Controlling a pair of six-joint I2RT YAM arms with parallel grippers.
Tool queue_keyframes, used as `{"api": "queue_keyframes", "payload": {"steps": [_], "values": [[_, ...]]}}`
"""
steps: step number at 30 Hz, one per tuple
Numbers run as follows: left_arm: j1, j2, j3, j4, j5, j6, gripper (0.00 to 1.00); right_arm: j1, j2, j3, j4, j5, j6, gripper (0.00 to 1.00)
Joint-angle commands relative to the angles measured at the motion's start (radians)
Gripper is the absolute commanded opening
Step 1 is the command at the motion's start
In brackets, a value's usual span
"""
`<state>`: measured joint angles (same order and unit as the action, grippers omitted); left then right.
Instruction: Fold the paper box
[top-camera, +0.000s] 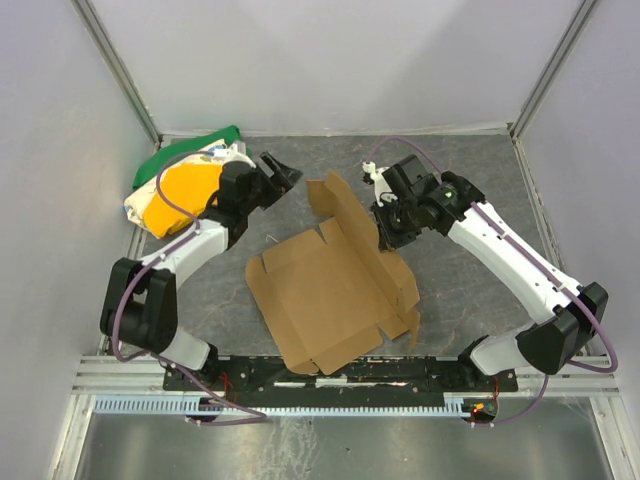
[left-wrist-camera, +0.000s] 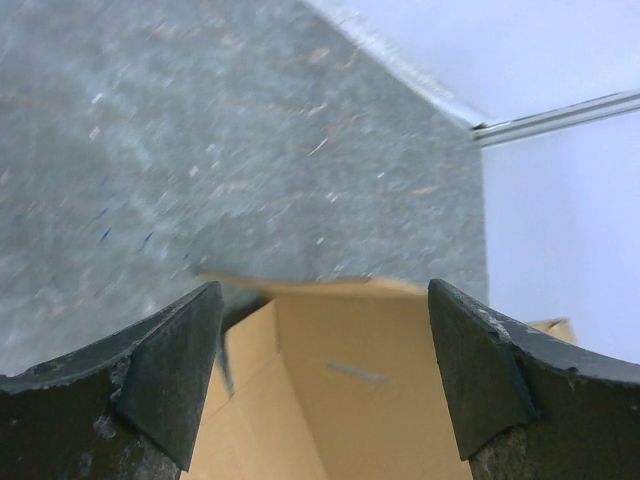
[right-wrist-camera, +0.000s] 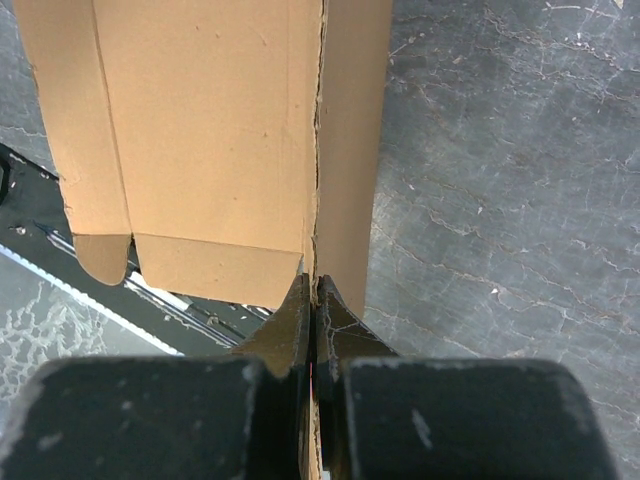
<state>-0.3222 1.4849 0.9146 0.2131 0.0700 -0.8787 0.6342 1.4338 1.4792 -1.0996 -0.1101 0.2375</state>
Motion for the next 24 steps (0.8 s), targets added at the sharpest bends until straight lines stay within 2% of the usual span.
{"api": "queue_keyframes", "payload": {"steps": [1, 6, 11, 14, 19, 24], "values": [[0.012, 0.106, 0.152, 0.108, 0.033, -0.034, 0.89, -0.002, 0.046, -0.024, -0.044, 0.119, -0.044, 0.02], [0.054, 0.269, 0.259, 0.171, 0.064, -0.085, 0.88, -0.001, 0.05, -0.018, -0.064, 0.155, -0.052, 0.02], [0.091, 0.377, 0.287, 0.427, 0.301, -0.158, 0.73, -0.002, 0.052, -0.023, -0.069, 0.158, -0.055, 0.02], [0.092, 0.38, 0.243, 0.568, 0.395, -0.164, 0.7, -0.003, 0.06, -0.029, -0.06, 0.156, -0.051, 0.02], [0.089, 0.321, 0.24, 0.575, 0.511, -0.141, 0.71, -0.005, 0.07, -0.04, -0.047, 0.144, -0.036, 0.02], [0.04, 0.254, 0.31, 0.357, 0.498, -0.008, 0.72, -0.005, 0.073, -0.051, -0.043, 0.16, -0.021, 0.02]]}}
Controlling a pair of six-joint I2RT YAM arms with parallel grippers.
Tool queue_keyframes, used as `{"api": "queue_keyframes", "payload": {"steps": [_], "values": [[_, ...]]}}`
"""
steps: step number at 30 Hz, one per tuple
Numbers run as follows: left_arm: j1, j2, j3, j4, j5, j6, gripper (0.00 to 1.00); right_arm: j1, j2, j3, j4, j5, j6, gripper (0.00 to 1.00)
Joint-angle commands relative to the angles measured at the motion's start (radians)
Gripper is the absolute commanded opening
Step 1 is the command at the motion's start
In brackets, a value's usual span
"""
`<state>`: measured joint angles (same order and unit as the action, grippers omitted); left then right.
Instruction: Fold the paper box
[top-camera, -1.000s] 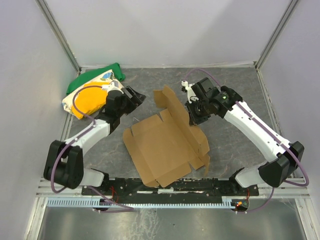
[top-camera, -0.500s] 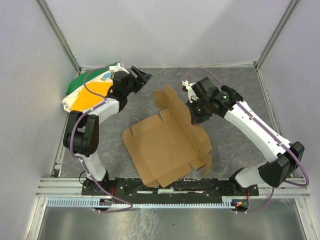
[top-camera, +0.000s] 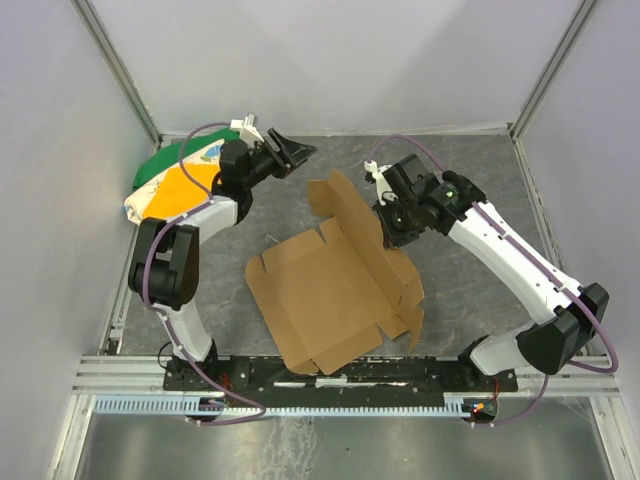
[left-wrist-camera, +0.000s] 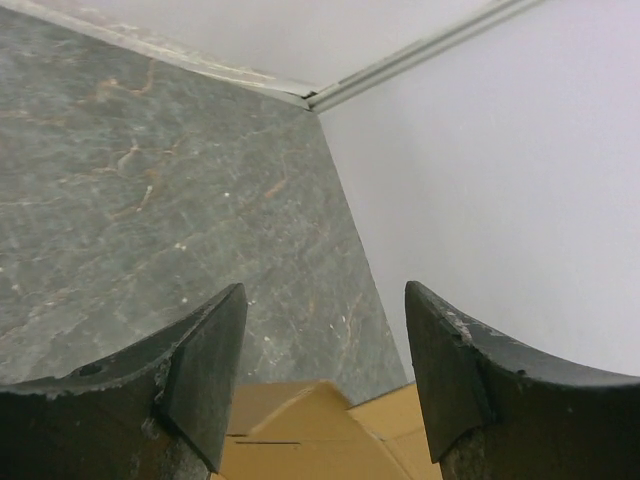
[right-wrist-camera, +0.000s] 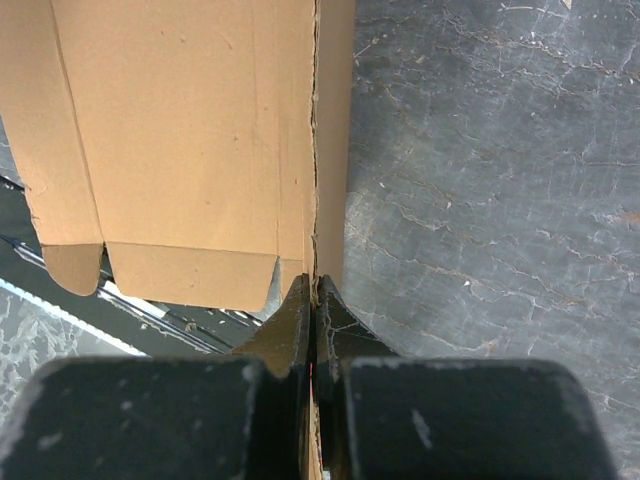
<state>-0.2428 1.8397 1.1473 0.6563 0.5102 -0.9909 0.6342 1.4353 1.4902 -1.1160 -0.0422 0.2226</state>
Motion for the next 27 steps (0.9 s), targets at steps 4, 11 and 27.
{"api": "queue_keyframes", "payload": {"steps": [4, 11, 27], "values": [[-0.061, -0.12, 0.114, -0.162, 0.04, 0.146, 0.72, -0.004, 0.075, -0.048, -0.045, 0.193, 0.004, 0.02], [-0.073, -0.17, 0.115, -0.206, 0.057, 0.164, 0.72, -0.005, 0.079, -0.023, -0.059, 0.227, 0.011, 0.02], [-0.097, -0.24, 0.048, -0.281, 0.057, 0.242, 0.72, -0.002, 0.061, 0.03, -0.075, 0.316, 0.029, 0.02]]}}
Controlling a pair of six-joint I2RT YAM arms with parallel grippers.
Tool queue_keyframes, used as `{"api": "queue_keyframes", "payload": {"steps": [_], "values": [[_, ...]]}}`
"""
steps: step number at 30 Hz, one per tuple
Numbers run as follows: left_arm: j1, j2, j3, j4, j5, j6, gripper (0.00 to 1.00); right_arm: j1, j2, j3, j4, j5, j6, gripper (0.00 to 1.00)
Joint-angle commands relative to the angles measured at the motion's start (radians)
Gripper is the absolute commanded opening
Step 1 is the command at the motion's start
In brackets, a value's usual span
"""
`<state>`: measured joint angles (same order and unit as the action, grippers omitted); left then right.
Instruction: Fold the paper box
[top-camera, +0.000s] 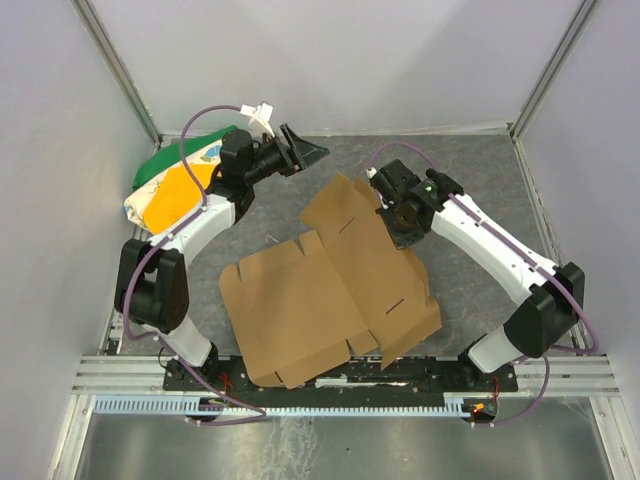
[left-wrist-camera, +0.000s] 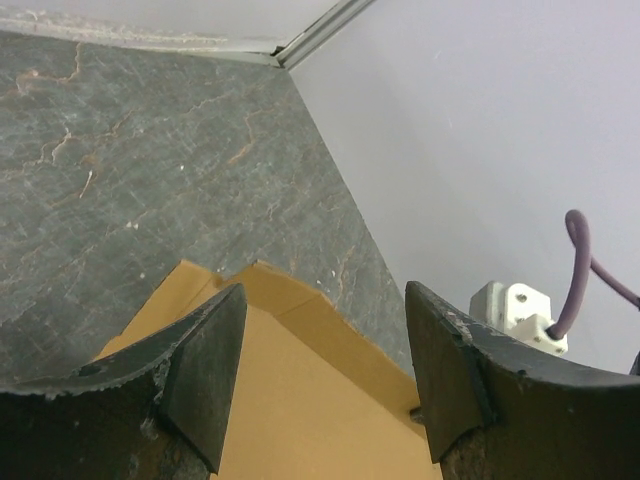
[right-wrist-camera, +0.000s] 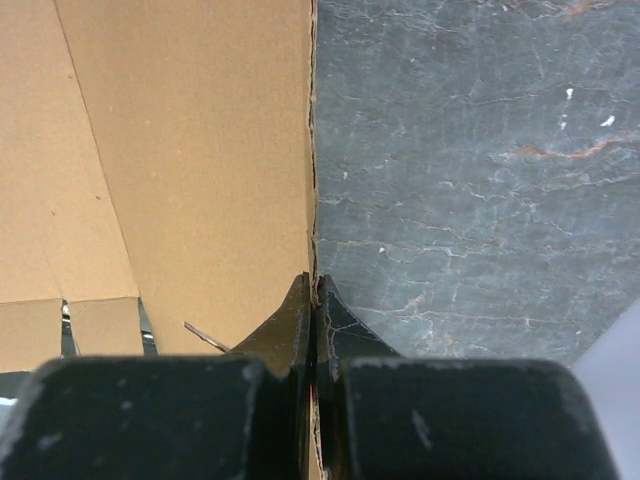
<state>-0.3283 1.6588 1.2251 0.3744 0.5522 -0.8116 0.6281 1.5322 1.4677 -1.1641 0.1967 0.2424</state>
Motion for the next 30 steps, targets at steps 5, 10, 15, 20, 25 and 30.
{"api": "queue_keyframes", "payload": {"steps": [5, 10, 15, 20, 25, 30], "values": [[-0.012, -0.072, -0.053, 0.001, 0.015, 0.068, 0.72, 0.012, -0.064, 0.075, -0.024, 0.148, -0.009, 0.02], [-0.015, -0.083, -0.062, 0.002, 0.014, 0.069, 0.72, 0.044, -0.087, 0.102, -0.014, 0.226, -0.063, 0.02], [-0.017, -0.089, -0.082, 0.032, 0.009, 0.066, 0.72, 0.102, -0.082, 0.114, -0.018, 0.27, -0.112, 0.02], [-0.019, -0.078, -0.079, 0.051, 0.023, 0.04, 0.74, 0.161, -0.041, 0.1, -0.04, 0.341, -0.105, 0.01], [-0.024, -0.076, -0.061, 0.078, 0.032, -0.028, 0.74, 0.203, -0.01, 0.087, -0.047, 0.408, -0.088, 0.02], [-0.032, -0.071, -0.048, 0.086, 0.081, -0.092, 0.74, 0.241, 0.015, 0.075, -0.043, 0.469, -0.056, 0.02]]}}
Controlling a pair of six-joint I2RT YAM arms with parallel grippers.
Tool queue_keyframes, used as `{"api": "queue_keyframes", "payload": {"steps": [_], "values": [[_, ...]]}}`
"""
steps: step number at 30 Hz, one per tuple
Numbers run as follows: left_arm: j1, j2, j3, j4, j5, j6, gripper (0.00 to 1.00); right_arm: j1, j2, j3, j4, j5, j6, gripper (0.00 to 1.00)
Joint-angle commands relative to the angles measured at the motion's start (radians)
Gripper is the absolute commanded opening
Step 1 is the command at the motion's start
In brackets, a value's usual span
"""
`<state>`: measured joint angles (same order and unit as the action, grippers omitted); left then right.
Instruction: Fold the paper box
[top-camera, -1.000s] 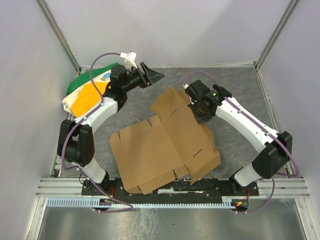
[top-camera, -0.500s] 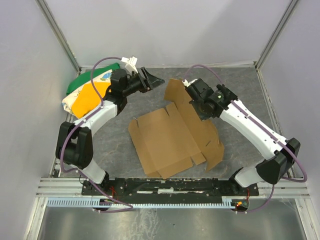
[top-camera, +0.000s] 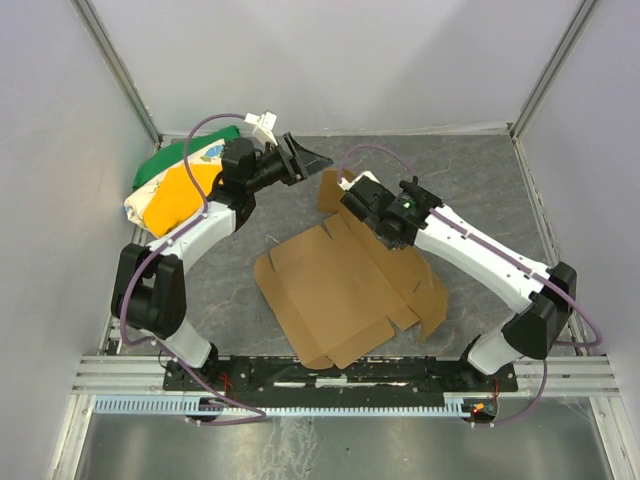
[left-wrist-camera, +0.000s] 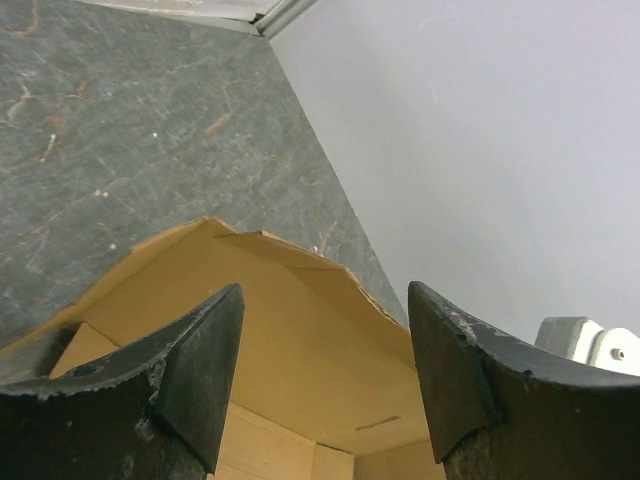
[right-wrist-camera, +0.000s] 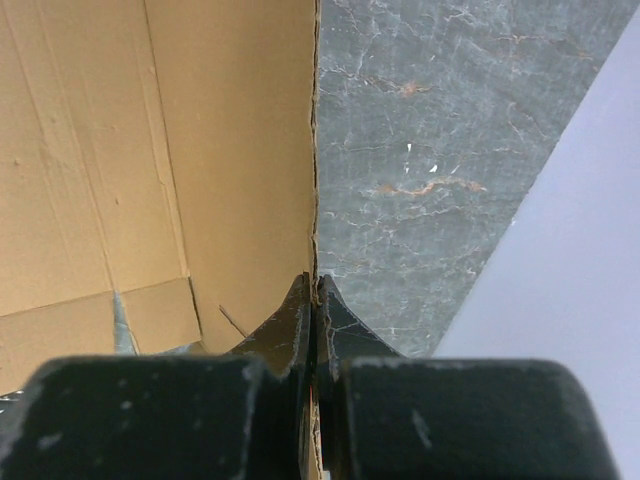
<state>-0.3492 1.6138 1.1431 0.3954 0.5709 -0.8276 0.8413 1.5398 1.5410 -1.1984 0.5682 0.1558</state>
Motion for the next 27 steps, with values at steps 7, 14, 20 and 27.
{"api": "queue_keyframes", "payload": {"steps": [7, 14, 20, 27], "values": [[-0.028, -0.056, -0.072, 0.168, 0.104, -0.188, 0.74, 0.061, 0.029, -0.01, 0.003, 0.122, 0.055, 0.01], [-0.062, -0.033, -0.091, 0.21, 0.102, -0.245, 0.74, 0.077, 0.038, -0.016, 0.022, 0.113, 0.062, 0.02], [-0.089, -0.002, -0.007, 0.038, 0.044, -0.183, 0.73, 0.085, 0.034, -0.019, 0.029, 0.115, 0.068, 0.02], [-0.102, 0.018, 0.084, -0.19, -0.043, -0.098, 0.73, 0.093, 0.041, -0.021, 0.038, 0.113, 0.074, 0.02]]}}
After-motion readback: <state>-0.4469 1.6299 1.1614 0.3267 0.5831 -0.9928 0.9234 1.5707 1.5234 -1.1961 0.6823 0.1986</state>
